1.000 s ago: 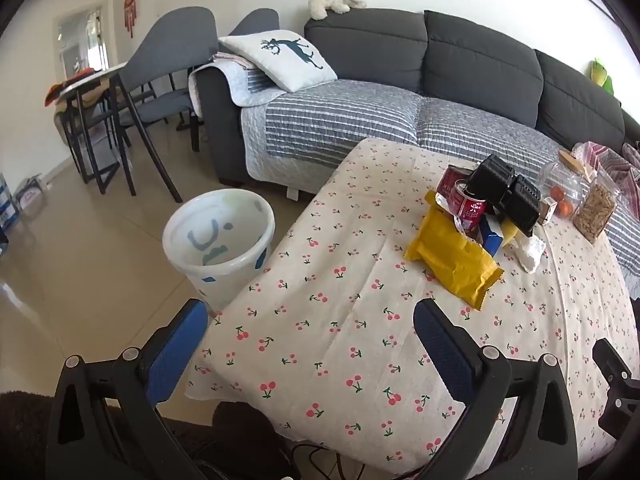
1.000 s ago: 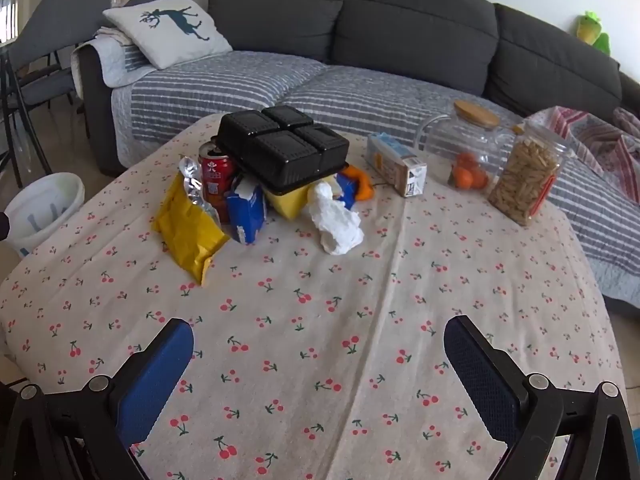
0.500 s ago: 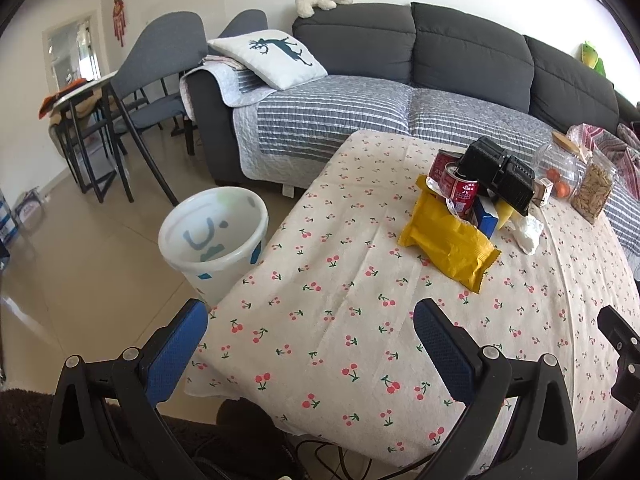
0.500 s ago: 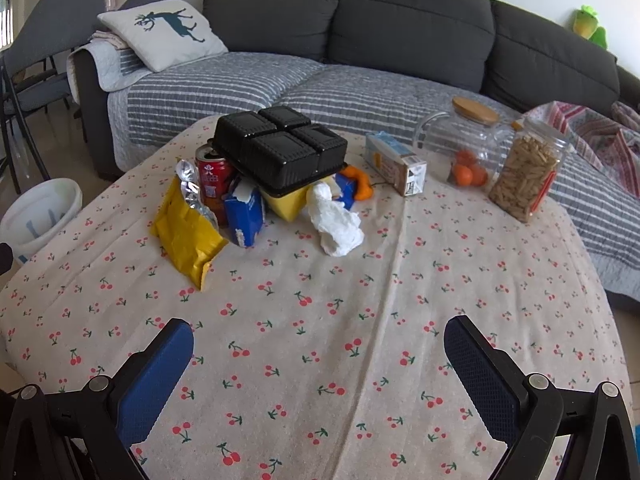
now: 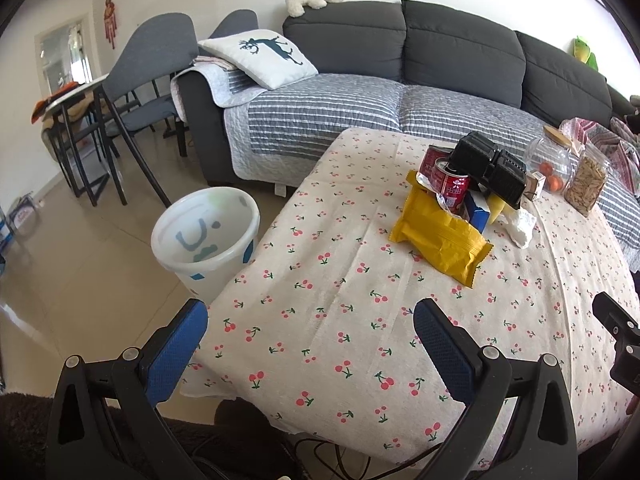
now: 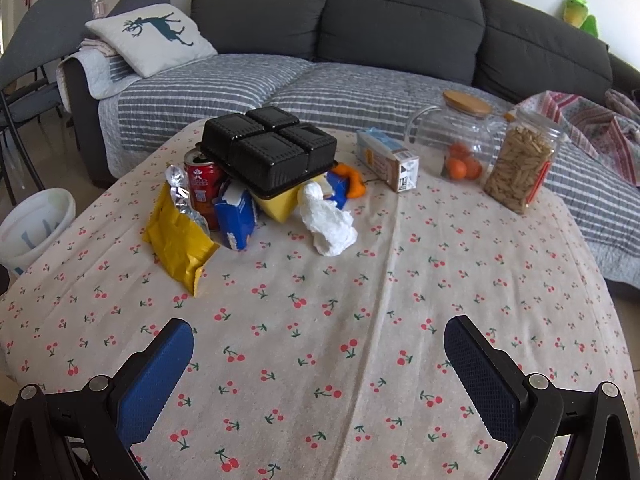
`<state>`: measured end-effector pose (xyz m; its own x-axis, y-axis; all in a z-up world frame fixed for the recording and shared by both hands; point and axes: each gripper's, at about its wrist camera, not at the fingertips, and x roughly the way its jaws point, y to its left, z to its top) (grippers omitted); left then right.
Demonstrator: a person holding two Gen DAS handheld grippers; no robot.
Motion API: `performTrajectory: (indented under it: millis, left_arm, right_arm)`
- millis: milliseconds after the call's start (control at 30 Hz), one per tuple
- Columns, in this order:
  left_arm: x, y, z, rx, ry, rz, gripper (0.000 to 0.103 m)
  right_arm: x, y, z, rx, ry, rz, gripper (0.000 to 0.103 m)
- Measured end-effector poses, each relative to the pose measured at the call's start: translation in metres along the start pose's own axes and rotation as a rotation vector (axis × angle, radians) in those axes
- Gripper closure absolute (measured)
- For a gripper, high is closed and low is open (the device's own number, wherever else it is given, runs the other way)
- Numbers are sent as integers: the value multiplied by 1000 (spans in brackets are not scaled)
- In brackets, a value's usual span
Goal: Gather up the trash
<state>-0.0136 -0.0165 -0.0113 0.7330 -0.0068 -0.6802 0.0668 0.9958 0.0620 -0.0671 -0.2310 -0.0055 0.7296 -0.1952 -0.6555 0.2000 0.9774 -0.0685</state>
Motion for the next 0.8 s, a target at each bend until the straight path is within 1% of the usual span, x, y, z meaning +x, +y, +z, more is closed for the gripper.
performTrajectory:
  millis: [333, 800]
  left_arm:
    - [0, -3, 0, 5, 6, -33, 0]
    - [1, -3, 0, 7, 9, -35, 0]
  right_arm:
    - [1, -2, 0, 4, 3, -8, 0]
    - [5, -4, 0, 16, 15, -16, 0]
